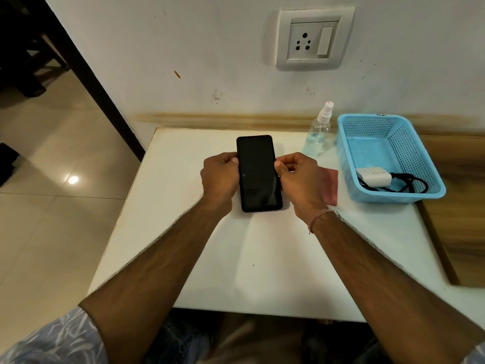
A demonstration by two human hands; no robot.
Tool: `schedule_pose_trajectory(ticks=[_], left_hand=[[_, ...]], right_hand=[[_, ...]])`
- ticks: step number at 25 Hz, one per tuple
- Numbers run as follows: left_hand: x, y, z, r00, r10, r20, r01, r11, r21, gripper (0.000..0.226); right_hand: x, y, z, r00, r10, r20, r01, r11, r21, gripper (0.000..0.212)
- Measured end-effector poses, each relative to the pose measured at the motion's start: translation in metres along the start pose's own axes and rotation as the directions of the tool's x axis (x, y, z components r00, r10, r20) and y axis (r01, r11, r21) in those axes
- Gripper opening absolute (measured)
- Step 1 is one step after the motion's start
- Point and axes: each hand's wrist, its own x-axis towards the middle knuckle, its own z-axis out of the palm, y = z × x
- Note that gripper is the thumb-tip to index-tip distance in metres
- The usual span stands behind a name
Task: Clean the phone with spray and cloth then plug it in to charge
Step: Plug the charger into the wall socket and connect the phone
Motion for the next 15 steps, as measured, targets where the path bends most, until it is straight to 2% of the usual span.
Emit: schedule_pose_trajectory(ticks=[2,4,9,15], left_hand=[[0.0,-0.002,-0.001,0.999,0.054,0.01,-0.055,0.981,0.185,0.032],[0.0,-0.003,-0.001,0.995,0.097,0.014,-0.096,0.95,0.297,0.036],[0.001,-0.004,-0.003,0.994,0.107,0.031,-0.111,0.957,0.267,0.035],[-0.002,-0.007,-0.006,0.985,0.149,0.084,-0.17,0.914,0.369,0.032]], right_hand=[[0.0,0.003,0.001,0.999,-0.04,0.005,0.041,0.995,-0.091,0.002],[0.0,0.005,0.001,0.997,-0.069,0.015,0.071,0.985,-0.154,0.003],[0.001,0.009,0.003,0.999,-0.05,0.007,0.05,0.981,-0.186,0.003],[0.001,0.012,0.004,0.999,-0.03,0.035,0.036,0.983,-0.178,0.008]])
